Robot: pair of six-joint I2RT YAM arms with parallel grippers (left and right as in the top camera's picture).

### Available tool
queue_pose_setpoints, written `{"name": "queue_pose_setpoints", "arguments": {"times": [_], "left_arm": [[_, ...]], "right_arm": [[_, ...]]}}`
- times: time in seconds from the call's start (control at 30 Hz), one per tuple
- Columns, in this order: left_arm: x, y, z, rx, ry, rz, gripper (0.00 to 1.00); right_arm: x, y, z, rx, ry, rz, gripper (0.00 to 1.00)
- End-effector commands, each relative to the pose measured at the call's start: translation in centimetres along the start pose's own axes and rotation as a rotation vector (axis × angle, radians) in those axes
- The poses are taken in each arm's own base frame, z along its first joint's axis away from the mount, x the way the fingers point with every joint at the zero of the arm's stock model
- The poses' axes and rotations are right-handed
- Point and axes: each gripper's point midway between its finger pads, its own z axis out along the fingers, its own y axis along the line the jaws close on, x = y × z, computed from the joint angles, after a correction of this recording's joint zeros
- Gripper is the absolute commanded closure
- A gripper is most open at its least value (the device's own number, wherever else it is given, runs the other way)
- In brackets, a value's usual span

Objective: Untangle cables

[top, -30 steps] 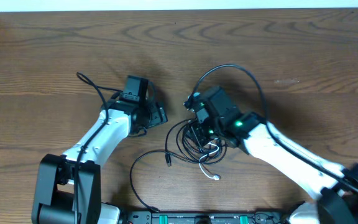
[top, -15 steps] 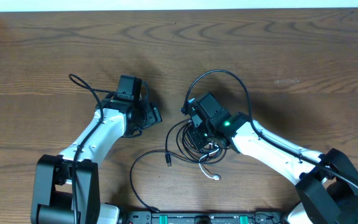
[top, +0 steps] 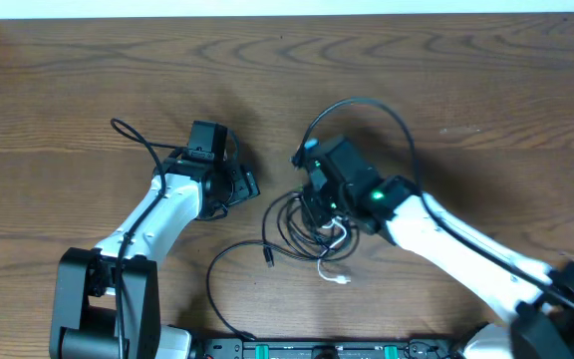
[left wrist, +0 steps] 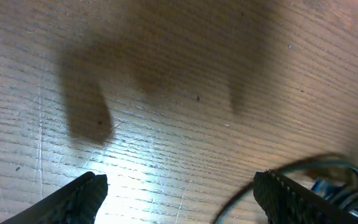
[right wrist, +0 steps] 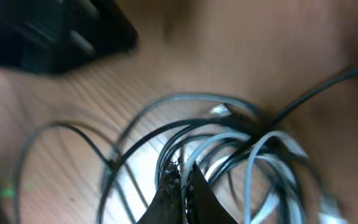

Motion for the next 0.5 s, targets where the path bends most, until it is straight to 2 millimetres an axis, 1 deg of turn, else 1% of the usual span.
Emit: {"name": "queue_pose_setpoints", "arguments": {"times": [0.0, 0.03, 0.1, 0.17, 0.2, 0.3, 0.4, 0.47], "left_arm": [[0.1, 0.5, 0.2, -0.019, 0.003, -0.003, 0.18], [0.1, 0.5, 0.2, -0.019, 0.003, -0.003, 0.18], [0.1, 0.5, 0.2, -0.019, 0.003, -0.003, 0.18], [0.1, 0.5, 0.2, -0.019, 0.003, -0.003, 0.18], [0.1, 0.5, 0.2, -0.019, 0.004, -0.003, 0.18], [0.1, 0.5, 0.2, -0.018, 0.004, -0.003, 0.18], [0.1, 0.5, 0.2, -0.019, 0.003, -0.003, 0.18], [0.1, 0.5, 0.2, -0.018, 0.004, -0.003, 0.18]], "right_arm": [[-6.6, 3.1, -7.8, -0.076, -0.255, -0.103, 0.99], [-7.5, 3.4, -9.4, -0.079, -0.302, -0.115, 0.99], [-9.3, 3.9, -13.4, -0.078, -0.409, -0.147, 0.99], [-10.5, 3.9, -17.3, -0.064, -0.511, -0.174, 0.99], [-10.9, 3.8, -19.0, -0.055, -0.552, -0.177, 0.99], [-11.4, 2.9, -23.6, -0.02, -0.666, -0.176, 0.99], [-11.3, 1.6, -27.0, 0.032, -0.743, -0.166, 0.99], [-10.9, 0.3, -29.2, 0.078, -0.789, -0.144, 0.99]]}}
